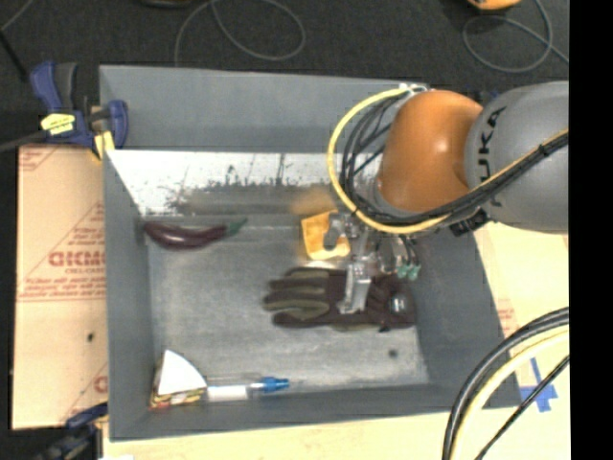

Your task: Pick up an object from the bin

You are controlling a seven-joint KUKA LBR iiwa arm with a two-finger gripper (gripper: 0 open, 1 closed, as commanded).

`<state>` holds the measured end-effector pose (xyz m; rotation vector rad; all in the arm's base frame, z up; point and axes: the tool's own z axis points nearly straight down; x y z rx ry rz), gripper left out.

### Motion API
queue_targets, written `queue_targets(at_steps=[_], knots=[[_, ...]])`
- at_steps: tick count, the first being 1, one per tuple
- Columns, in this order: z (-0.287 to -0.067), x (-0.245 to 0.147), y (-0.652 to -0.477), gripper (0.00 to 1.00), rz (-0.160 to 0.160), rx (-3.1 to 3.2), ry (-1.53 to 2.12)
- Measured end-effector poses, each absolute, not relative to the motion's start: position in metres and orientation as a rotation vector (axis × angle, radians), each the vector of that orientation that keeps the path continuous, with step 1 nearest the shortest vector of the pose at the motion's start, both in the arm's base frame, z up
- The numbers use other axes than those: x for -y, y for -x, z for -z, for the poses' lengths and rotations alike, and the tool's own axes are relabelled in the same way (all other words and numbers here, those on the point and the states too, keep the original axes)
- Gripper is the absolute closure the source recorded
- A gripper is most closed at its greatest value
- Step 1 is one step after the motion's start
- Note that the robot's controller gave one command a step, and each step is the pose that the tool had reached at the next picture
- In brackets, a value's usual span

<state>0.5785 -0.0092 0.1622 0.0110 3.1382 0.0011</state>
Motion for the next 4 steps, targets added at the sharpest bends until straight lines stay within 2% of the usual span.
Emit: queue_targets(at_steps=[1, 2, 3, 4], knots=[[-0.101, 0.005, -0.570, 0.00, -0.003, -3.136, -0.037], [-0.071, -0.005, -0.551, 0.00, -0.003, -3.123, -0.309], [-0.094, 0.020, -0.559, 0.00, -0.002, -3.121, -0.294], [-0.086, 0.015, -0.556, 0.00, -0.002, -3.120, -0.297]])
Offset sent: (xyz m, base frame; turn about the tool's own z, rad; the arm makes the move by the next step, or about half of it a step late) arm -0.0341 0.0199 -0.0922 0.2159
